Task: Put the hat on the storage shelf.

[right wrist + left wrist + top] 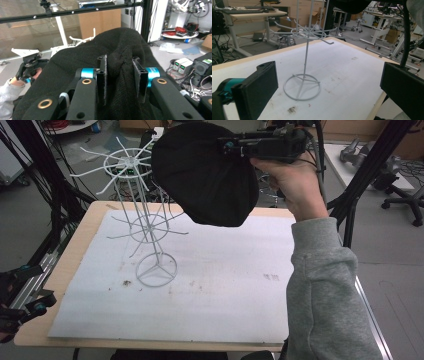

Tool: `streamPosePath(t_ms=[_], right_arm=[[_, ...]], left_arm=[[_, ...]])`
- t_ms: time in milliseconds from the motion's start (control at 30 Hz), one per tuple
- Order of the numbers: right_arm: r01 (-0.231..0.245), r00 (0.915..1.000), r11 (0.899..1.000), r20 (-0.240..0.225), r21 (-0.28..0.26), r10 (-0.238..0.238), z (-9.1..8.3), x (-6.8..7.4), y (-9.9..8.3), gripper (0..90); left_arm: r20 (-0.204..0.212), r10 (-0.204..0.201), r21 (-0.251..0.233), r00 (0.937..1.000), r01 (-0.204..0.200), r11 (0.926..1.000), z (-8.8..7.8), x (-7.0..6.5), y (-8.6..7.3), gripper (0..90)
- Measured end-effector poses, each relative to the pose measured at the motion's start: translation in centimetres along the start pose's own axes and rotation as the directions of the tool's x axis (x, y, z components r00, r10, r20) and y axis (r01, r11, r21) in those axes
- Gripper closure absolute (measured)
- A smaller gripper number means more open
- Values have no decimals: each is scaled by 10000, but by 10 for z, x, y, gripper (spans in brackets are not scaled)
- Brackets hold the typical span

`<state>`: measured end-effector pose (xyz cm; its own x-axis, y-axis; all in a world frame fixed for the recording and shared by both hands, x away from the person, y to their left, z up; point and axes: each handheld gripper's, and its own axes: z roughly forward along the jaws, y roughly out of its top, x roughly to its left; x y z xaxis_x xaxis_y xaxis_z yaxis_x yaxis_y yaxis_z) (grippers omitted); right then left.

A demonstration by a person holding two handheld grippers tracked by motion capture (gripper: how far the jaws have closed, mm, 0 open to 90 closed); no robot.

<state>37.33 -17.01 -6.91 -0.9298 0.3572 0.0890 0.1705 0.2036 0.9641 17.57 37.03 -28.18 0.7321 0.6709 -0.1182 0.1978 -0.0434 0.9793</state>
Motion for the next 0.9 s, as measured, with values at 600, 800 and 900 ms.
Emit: streamPosePath(t_ms=[600, 800, 900], right_arm=[[326, 9980, 9961, -574, 821, -280, 14, 2, -22, 704], [284, 9976, 9945, -656, 1013, -218, 20, 0, -32, 694], [253, 9973, 9942, -712, 1046, -179, 22, -3, -38, 683]], left_arm=[[-58, 29, -57, 10000, -29, 10000, -2, 0, 0, 17], [-91, -3, -69, 10000, 2, 10000, -1, 0, 0, 17], [-95, 3, -58, 10000, -4, 10000, -1, 0, 0, 17]])
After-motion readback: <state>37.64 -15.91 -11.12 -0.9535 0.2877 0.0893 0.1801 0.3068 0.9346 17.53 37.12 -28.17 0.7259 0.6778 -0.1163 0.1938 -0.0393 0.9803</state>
